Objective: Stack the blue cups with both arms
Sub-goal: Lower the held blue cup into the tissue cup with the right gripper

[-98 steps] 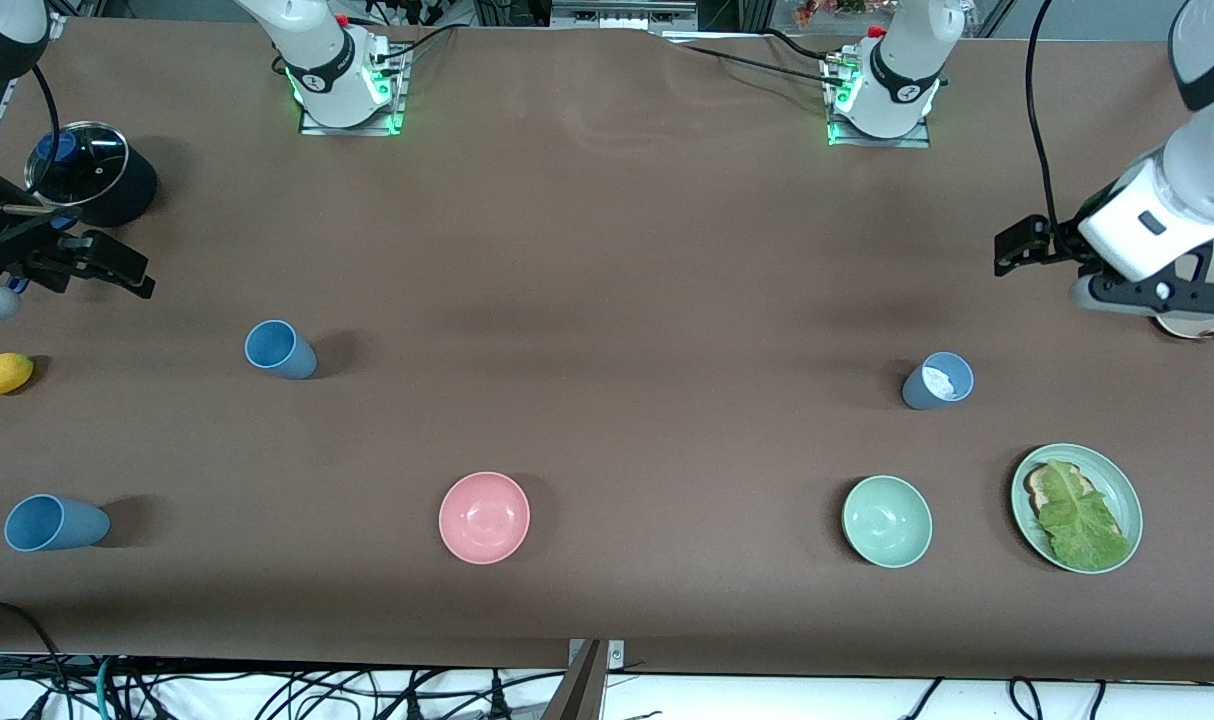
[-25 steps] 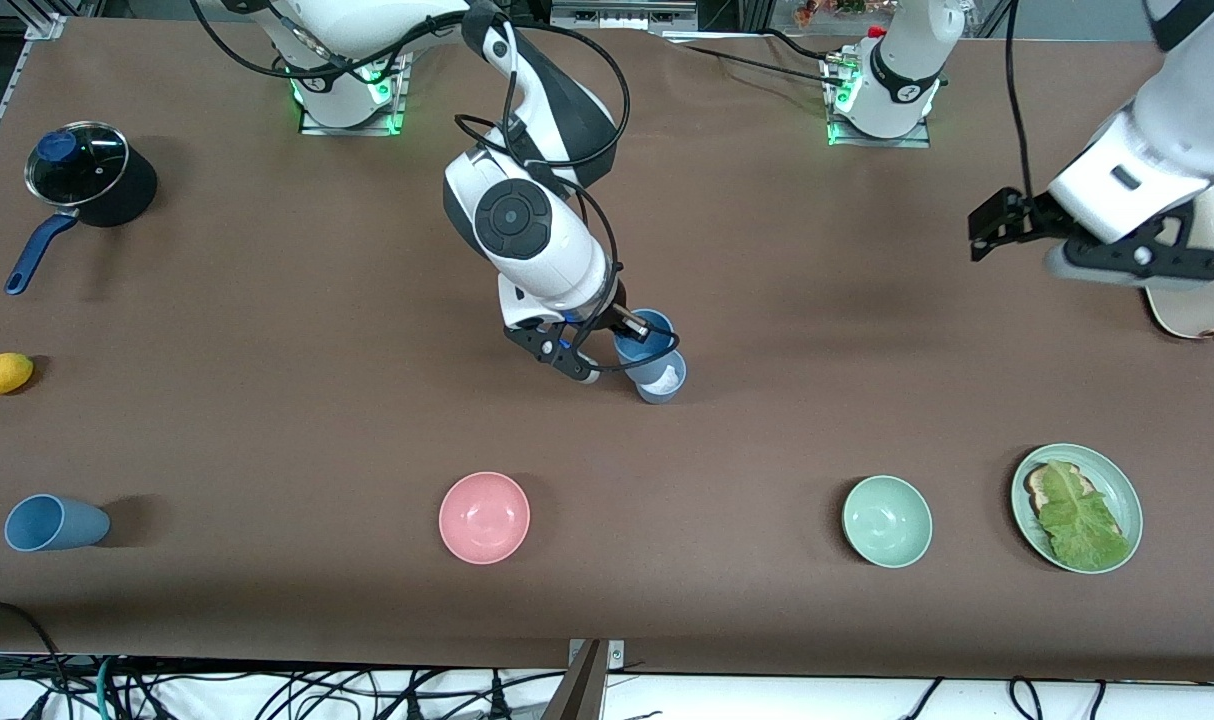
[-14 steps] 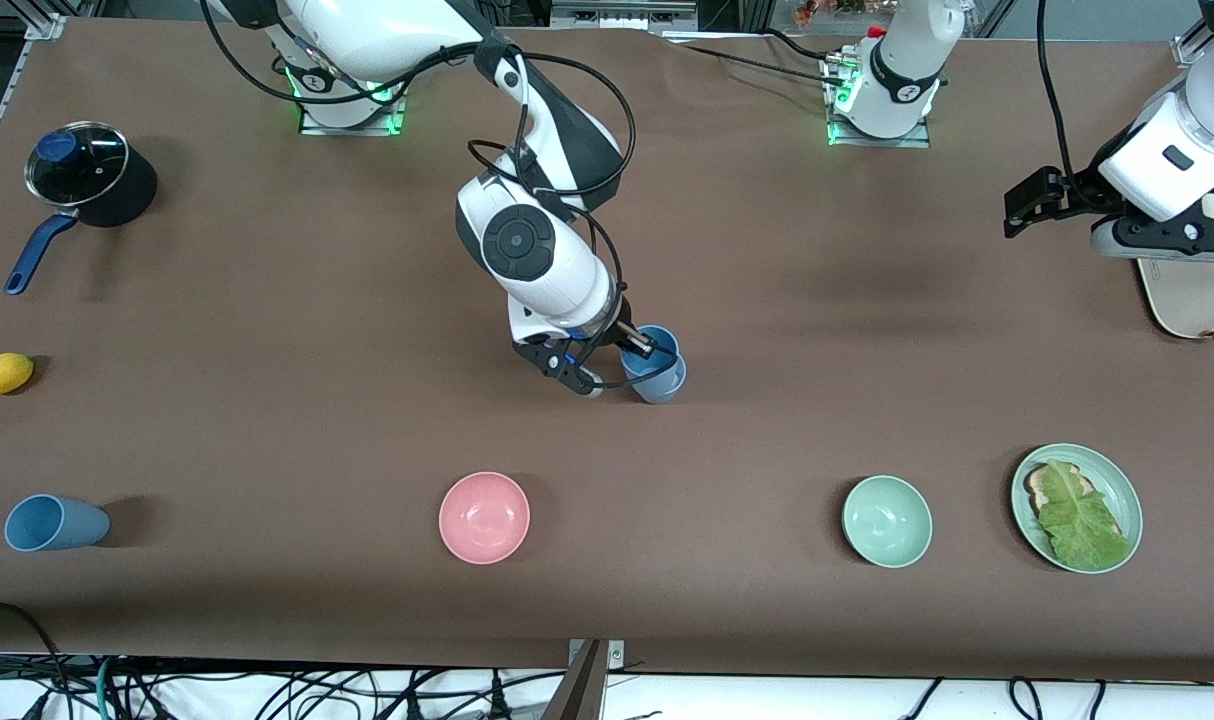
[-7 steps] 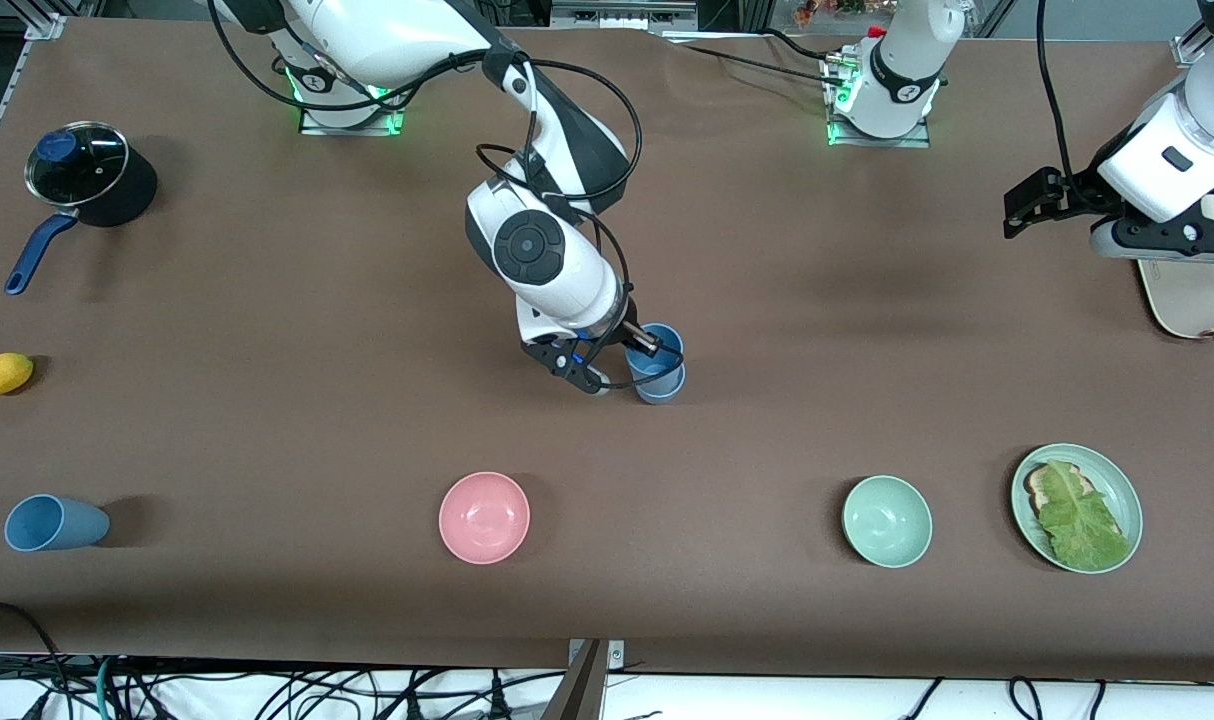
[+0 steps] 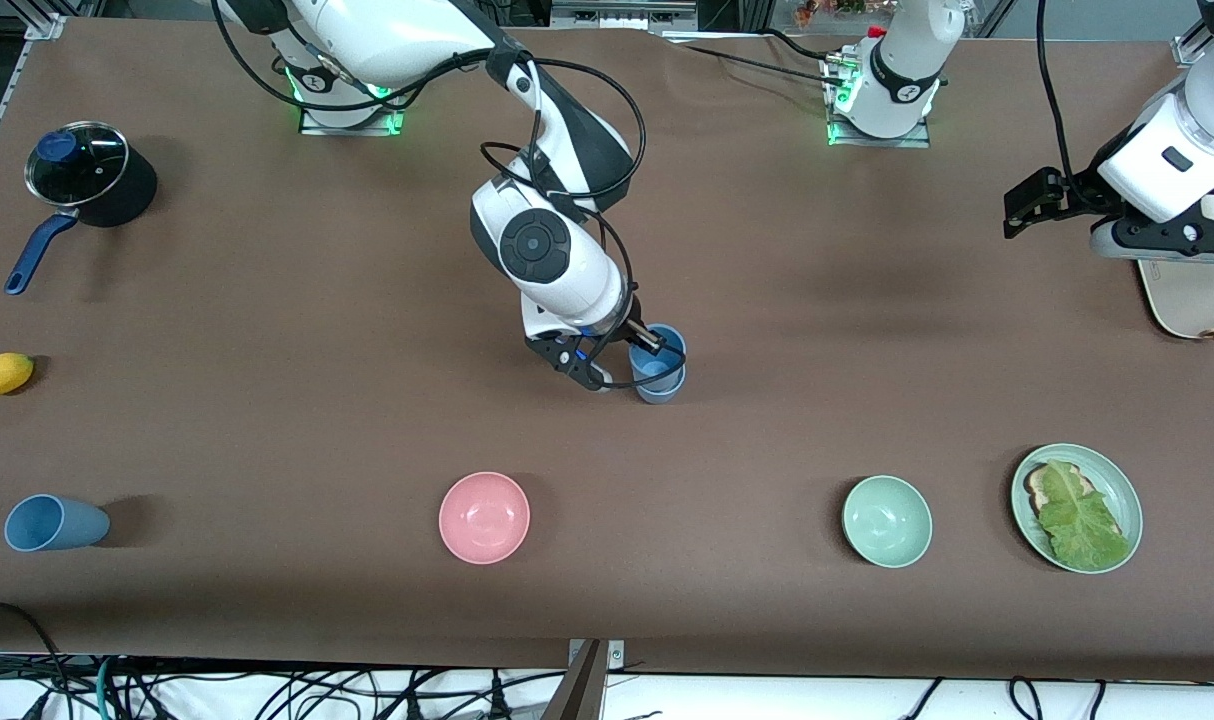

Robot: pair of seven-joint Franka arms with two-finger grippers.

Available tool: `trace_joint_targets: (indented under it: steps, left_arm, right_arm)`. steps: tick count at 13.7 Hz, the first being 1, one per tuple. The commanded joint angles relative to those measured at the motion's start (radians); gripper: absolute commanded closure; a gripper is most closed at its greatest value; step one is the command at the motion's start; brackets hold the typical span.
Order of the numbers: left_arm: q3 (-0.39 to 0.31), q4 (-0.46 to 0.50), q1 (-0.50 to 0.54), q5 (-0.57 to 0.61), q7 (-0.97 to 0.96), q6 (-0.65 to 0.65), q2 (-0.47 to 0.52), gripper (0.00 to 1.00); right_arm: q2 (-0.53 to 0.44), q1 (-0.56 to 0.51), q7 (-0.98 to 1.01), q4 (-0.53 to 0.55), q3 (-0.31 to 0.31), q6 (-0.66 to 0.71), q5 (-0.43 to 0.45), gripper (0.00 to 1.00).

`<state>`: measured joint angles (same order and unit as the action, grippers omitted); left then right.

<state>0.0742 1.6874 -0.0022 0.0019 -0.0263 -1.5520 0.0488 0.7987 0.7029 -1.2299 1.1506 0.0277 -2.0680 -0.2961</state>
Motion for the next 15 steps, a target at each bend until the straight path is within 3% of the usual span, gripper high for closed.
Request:
trace_joint_targets:
  steps: [1,2,3,6,12,15]
  left_arm:
    - [-0.002,-0.006,0.004,-0.016,0.017,0.009,0.000,0.00]
    - [-0.002,-0.006,0.004,-0.016,0.017,0.009,0.000,0.00]
    - [-0.002,-0.006,0.004,-0.016,0.016,0.009,0.000,0.00]
    - [-0.002,-0.006,0.002,-0.016,0.016,0.009,0.000,0.00]
    - [-0.002,-0.006,0.002,-0.016,0.014,0.009,0.000,0.00]
    - [-0.002,-0.008,0.002,-0.016,0.014,0.009,0.000,0.00]
  right_arm:
    - [0.025,0.003,-0.014,-0.038,0.001,0.014,0.003,0.18]
    - [0.025,0.001,-0.011,-0.038,0.001,0.014,0.011,0.12]
    - [0.025,0.001,-0.011,-0.040,0.001,0.014,0.012,0.00]
    - [0.010,0.000,-0.006,-0.042,-0.002,0.023,0.014,0.00]
    - [-0.091,-0.081,0.217,-0.032,-0.014,0.288,0.035,0.00]
    - [-0.153,-0.106,0.398,0.006,-0.079,0.422,0.038,0.00]
